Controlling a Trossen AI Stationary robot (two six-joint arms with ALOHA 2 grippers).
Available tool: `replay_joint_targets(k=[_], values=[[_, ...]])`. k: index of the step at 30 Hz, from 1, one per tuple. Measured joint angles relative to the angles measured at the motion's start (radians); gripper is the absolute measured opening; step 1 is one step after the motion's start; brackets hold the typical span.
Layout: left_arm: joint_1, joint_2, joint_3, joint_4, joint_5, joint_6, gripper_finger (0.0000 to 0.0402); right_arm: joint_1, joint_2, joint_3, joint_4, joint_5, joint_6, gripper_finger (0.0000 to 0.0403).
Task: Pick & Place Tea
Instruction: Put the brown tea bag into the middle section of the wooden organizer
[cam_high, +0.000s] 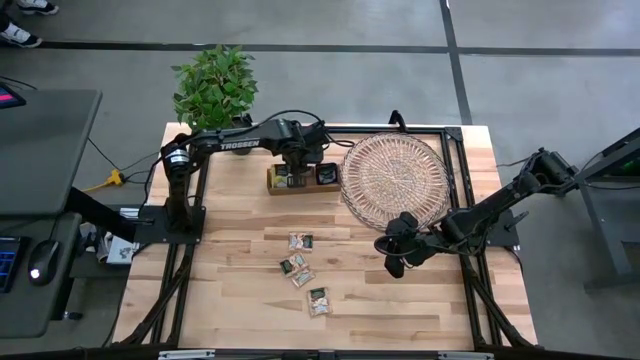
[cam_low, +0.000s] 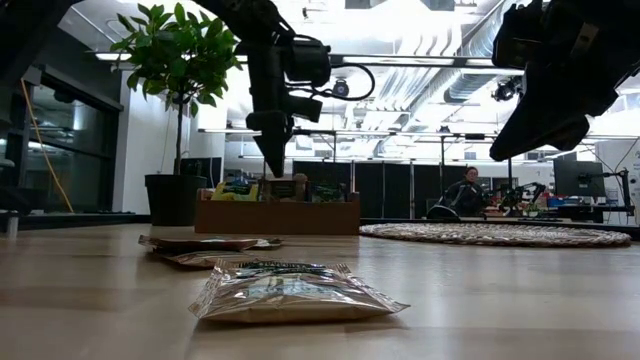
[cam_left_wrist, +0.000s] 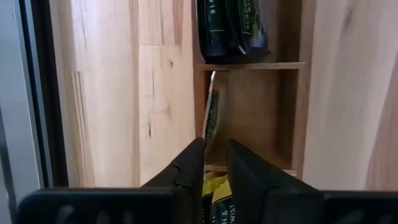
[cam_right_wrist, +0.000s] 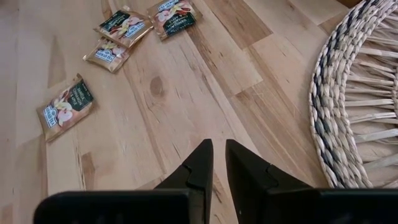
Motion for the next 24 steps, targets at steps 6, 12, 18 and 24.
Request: replay_joint_targets(k=[6, 12, 18, 24], values=[[0.000, 0.000, 0.000, -0.010, -0.035, -0.044, 0.0084, 0.000, 0.000, 0.000, 0.000, 0.000, 0.000, 0.0038], [-0.018, -0.002, 0.000, -0.059, 0.003, -0.136, 0.0049, 0.000, 0.000, 0.000, 0.000, 0.009, -0.010, 0.0029], [-0.095, -0.019, -0.008, -0.118, 0.073, -0.237, 0.0007, 0.000, 0.000, 0.000, 0.000, 0.008, -0.026, 0.0012], [-0.193, -0.127, -0.121, -0.045, 0.096, -0.396, 0.0001, 0.000, 0.000, 0.000, 0.003, 0.010, -0.022, 0.0004]])
